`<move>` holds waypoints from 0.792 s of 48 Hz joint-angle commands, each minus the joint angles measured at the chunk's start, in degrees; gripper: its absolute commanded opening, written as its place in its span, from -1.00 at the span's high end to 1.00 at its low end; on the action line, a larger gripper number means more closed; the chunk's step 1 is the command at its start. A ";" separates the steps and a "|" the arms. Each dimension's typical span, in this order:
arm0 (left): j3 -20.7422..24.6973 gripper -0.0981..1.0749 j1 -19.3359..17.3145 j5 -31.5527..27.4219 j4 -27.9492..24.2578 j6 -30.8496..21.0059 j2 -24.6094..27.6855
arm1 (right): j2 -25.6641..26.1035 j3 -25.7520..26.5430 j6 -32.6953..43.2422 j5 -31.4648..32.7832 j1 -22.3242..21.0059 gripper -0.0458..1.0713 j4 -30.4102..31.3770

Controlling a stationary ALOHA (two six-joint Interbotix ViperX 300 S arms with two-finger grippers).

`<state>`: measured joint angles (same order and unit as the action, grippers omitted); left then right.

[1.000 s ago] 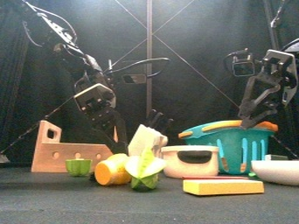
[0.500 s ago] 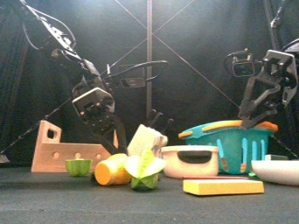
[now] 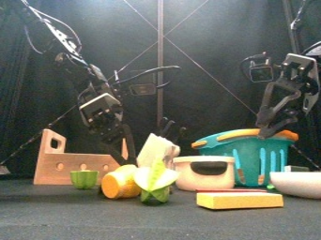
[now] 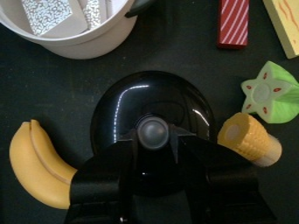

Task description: Grab pot lid

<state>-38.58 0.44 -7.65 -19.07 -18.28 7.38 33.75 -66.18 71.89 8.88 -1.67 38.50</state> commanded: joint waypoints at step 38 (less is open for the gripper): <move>0.35 -0.23 -0.09 -0.44 0.09 0.09 -3.96 | 0.26 0.44 0.00 -0.26 -0.09 -0.58 0.00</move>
<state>-38.85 0.53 -8.26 -18.90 -18.28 4.66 33.75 -66.18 71.89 8.88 -1.67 38.50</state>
